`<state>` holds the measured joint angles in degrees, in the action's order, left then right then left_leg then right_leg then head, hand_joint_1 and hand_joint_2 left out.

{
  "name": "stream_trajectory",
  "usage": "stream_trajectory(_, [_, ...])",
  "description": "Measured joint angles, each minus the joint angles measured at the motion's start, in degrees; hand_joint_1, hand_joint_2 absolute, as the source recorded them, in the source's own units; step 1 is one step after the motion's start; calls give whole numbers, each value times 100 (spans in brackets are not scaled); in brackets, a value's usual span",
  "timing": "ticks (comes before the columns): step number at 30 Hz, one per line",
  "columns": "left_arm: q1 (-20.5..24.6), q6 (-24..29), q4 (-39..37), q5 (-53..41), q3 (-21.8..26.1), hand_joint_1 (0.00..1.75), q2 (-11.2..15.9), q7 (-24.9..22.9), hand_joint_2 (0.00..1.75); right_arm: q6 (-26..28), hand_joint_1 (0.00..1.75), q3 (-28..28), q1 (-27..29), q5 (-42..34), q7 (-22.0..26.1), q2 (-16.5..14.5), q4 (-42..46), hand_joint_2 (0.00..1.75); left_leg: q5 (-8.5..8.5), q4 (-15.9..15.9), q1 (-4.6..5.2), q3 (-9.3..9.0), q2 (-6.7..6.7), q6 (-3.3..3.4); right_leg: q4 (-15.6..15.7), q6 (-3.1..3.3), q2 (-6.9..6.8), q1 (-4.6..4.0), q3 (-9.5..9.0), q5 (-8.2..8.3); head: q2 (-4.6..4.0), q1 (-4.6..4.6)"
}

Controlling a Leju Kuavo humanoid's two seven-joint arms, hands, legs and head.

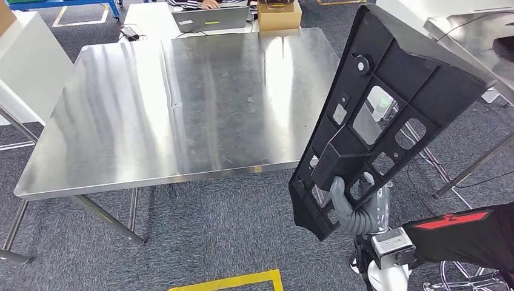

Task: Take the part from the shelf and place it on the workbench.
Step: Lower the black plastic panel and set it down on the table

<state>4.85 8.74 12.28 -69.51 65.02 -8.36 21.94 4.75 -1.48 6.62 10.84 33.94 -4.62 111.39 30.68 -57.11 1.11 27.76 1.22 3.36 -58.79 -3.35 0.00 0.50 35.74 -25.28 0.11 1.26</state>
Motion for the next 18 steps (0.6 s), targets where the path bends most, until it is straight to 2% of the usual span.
stream_trajectory(2, [6, 0, 1, -1, -1, 0, 4, -4, 175, -3, 175, 4, 11, 2, -2, -9, 1, 175, 50, -36, 13, -41, -1, -47, 28, 183, 4, -8, -72, 8, 0, -3])
stream_trajectory(4, [11, 2, 3, -3, -1, 0, 9, -9, 175, -4, 175, 13, 18, 2, 0, -22, 2, 175, 27, -301, 1, 73, -22, -93, 49, 280, 18, 27, -154, -15, 0, -9])
stream_trajectory(6, [15, 2, 5, -9, -2, 0, 12, -15, 175, -6, 175, 13, 18, 8, 2, -43, 3, 175, 93, -921, -39, 479, -57, -173, 67, 359, 19, 48, -251, -84, 0, -22])
stream_trajectory(8, [11, 1, 5, -15, -3, 0, 10, -21, 175, -7, 175, 14, 20, 14, 3, -57, 3, 175, 366, -1562, -93, 989, -84, -256, 69, 395, 20, 49, -341, -174, 0, -32])
stream_trajectory(9, [8, -1, 5, -17, -3, 0, 10, -23, 175, -8, 175, 16, 23, 16, 3, -61, 3, 175, 486, -1718, -115, 1185, -93, -282, 69, 392, 24, 49, -396, -224, 0, -33])
stream_trajectory(10, [6, -1, 5, -19, -4, 0, 12, -27, 175, -8, 175, 19, 29, 16, 3, -65, 3, 175, 503, -1705, -127, 1296, -99, -291, 69, 386, 29, 49, -464, -277, 0, -32])
stream_trajectory(11, [5, -2, 5, -21, -4, 0, 15, -29, 175, -10, 175, 21, 36, 16, 3, -67, 3, 175, 388, -1523, -133, 1316, -103, -283, 70, 377, 33, 49, -541, -334, 0, -33])
stream_trajectory(13, [2, -2, 5, -25, -4, 0, 29, -33, 175, -16, 175, 22, 50, 20, 3, -75, 3, 175, -178, -824, -117, 1163, -104, -207, 78, 351, 34, 45, -683, -449, 0, -32])
stream_trajectory(14, [-2, -3, 5, -26, -4, 0, 39, -33, 175, -22, 175, 22, 52, 26, 4, -80, 3, 175, -391, -532, -97, 1077, -92, -157, 87, 326, 42, 36, -730, -506, 0, -33])
stream_trajectory(15, [-4, -5, 5, -26, -4, 0, 47, -34, 175, -27, 175, 21, 50, 34, 5, -86, 3, 175, -523, -335, -75, 1009, -77, -115, 110, 297, 49, 28, -766, -557, 0, -33])
stream_trajectory(18, [-11, -4, 5, -18, -2, 0, 52, -39, 175, 60, 175, 19, 49, 244, 20, -93, 4, 175, -527, -146, -52, 837, -31, -20, 73, 169, 66, -20, -912, -579, 0, -29])
